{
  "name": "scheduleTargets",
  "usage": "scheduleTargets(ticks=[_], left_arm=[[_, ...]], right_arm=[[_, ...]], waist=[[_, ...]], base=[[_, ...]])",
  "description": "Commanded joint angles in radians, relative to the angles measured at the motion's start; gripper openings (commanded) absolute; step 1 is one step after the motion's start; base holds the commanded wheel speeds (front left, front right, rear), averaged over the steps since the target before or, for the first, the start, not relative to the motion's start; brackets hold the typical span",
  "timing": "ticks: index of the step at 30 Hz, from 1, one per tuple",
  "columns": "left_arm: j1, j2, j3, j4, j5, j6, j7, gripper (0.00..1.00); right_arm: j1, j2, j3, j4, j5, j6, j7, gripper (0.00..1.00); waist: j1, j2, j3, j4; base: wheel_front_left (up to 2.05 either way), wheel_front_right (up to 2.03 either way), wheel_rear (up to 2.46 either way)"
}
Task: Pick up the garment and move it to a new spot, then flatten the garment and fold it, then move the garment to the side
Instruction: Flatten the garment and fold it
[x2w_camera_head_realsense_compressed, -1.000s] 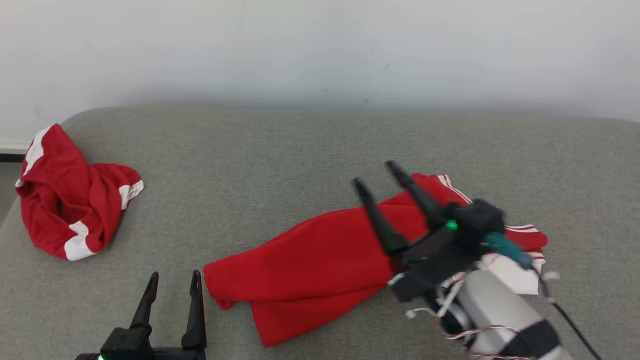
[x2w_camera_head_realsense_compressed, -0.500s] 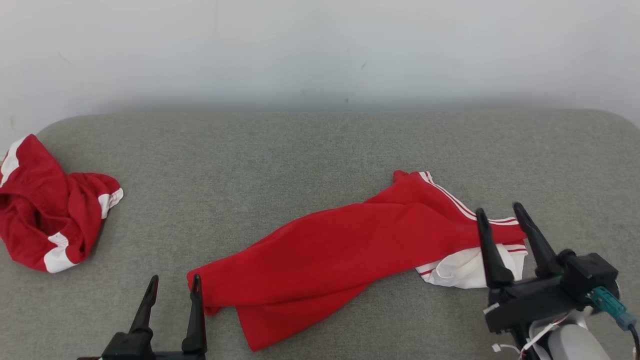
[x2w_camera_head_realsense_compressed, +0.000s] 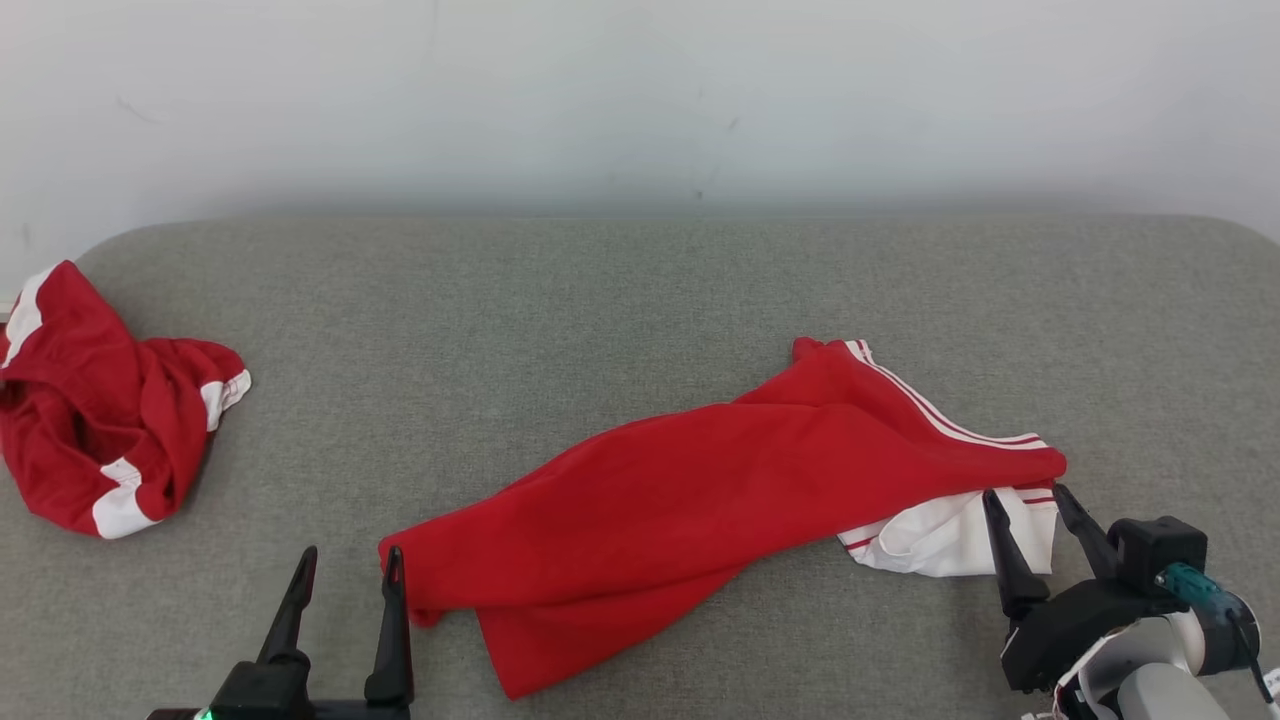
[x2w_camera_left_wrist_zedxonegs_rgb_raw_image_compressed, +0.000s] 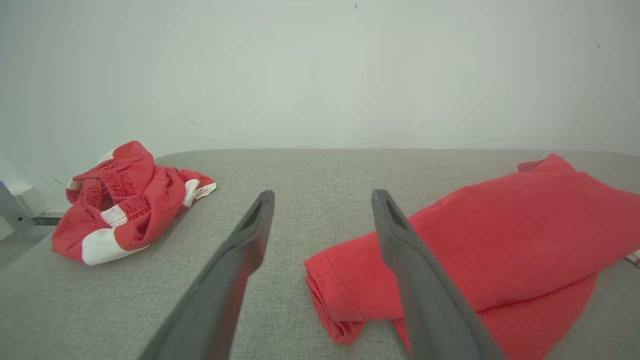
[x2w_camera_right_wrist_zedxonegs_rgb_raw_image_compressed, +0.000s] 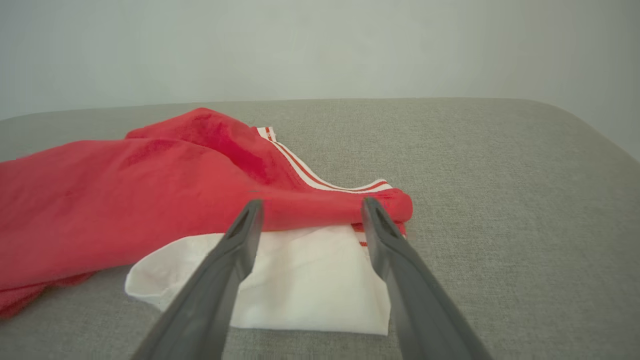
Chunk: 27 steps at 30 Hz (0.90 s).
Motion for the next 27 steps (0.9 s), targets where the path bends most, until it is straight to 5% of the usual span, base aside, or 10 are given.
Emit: scheduleTargets(ticks=[1, 13, 14, 15, 16, 27], left_arm=[[-0.009, 0.003, 0.006, 0.001, 0.008, 0.001, -0.003, 1.00], [-0.013, 0.009, 0.017, -0.004, 0.020, -0.002, -0.003, 1.00], [-0.015, 0.009, 0.018, -0.004, 0.020, -0.002, -0.003, 1.00], [-0.016, 0.009, 0.019, -0.003, 0.019, -0.003, -0.003, 1.00], [-0.016, 0.009, 0.020, -0.001, 0.017, -0.003, -0.003, 1.00], [0.009, 0.007, 0.033, 0.006, 0.005, -0.005, -0.003, 1.00]], right_arm=[[-0.023, -0.011, 0.005, 0.042, 0.000, -0.002, 0.009, 1.00], [-0.145, -0.044, 0.055, 0.319, 0.013, -0.002, 0.049, 1.00], [-0.154, -0.045, 0.060, 0.339, 0.019, -0.002, 0.054, 0.77], [-0.163, -0.045, 0.067, 0.354, 0.024, -0.002, 0.055, 0.23], [-0.173, -0.047, 0.073, 0.367, 0.031, -0.002, 0.050, 0.00], [-0.148, -0.068, 0.181, 0.333, 0.129, -0.002, -0.088, 0.00]], waist=[[0.0000, 0.0000, 0.002, 0.005], [0.0000, 0.0000, 0.016, 0.033], [0.0000, 0.0000, 0.017, 0.033], [0.0000, 0.0000, 0.017, 0.033], [0.0000, 0.0000, 0.017, 0.033], [0.0000, 0.0000, -0.019, 0.000]], base=[[0.00, 0.00, 0.00], [0.00, 0.00, 0.00], [0.00, 0.00, 0.00], [0.00, 0.00, 0.00], [0.00, 0.00, 0.00], [0.00, 0.00, 0.00]])
